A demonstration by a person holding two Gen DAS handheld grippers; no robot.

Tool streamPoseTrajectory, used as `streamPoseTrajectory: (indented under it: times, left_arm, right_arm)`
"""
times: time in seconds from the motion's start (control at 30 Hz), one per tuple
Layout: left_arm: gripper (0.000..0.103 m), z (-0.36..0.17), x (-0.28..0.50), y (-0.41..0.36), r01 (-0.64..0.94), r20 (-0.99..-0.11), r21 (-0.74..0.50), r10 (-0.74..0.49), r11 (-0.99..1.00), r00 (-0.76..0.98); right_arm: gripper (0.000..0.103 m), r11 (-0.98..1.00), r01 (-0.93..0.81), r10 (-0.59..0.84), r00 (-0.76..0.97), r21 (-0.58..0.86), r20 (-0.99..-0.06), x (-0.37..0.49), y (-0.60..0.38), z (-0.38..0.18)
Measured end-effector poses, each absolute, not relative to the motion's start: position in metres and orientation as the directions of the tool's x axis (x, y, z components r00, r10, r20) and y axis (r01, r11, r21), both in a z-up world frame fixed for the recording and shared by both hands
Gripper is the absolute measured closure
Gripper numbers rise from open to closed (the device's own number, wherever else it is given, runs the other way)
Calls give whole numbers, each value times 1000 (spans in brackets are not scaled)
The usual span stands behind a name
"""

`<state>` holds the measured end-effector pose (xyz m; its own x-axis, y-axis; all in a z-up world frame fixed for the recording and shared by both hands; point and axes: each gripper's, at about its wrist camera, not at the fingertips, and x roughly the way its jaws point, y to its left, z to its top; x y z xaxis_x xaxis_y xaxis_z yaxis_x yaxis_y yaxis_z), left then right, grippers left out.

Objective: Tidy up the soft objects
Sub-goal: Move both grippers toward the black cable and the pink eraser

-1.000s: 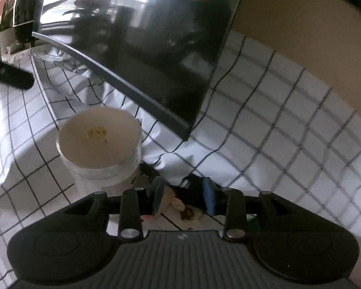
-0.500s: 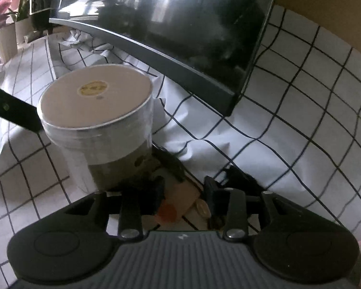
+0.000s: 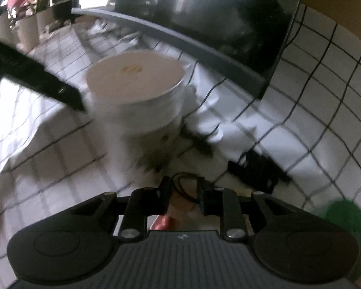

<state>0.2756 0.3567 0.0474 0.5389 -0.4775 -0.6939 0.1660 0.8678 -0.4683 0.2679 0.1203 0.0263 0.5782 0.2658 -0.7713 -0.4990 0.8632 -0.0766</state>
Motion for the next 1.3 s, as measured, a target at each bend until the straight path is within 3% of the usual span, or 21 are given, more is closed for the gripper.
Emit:
streamPoseTrajectory:
  times: [0.1,0.13,0.27,0.47,0.6,0.67,0.87,1.1,1.17,1.23,1.3]
  left_arm:
    - [80,44,269,358,158,-695,-481,-485,862,532]
    - [80,43,268,359,155,-695,-483,-485,862,530]
    - [80,39,260,365,141,-678,-512,-499,848,540]
    - [80,34,244,375,129,-663,-543,-518,830,541]
    - [80,28,235,385,92,-669,-551,-505,829,546]
    - [80,25,233,389,74,-670,-558,-501,827,548]
    - [80,29,232,374,107,-663,-568,-531,816,528]
    - [80,32,227,337,180,-675,-565,-576,805,460]
    - [80,35,225,327,194,-674,-562,-581,804,457]
    - [80,37,225,316,197,-675,-557,-578,807,458]
    - [80,37,226,300,204,-681,-542,-568,815,463]
  right_arm:
    - [80,860,-501,251,588,-102,-769,250,117,34]
    - [75,855,-502,250,613,-126,-749,246,114,39]
    - [73,793,-529,179,676,-302,-715,258,120,46]
    - [74,550,-660,138,676,-511,-724,274,155,25]
    - [81,462,-655,124,715,-598,-688,278,168,12]
    - [92,479,-654,110,707,-586,-698,282,169,12]
    - [94,630,-571,67,716,-527,-695,264,149,31]
    - [91,798,-565,226,603,-210,-765,200,130,51]
    - [88,814,-564,280,595,-142,-753,186,128,54]
    - [69,827,-547,287,610,-130,-739,177,126,58]
    - [60,841,-524,277,627,-131,-728,171,120,59]
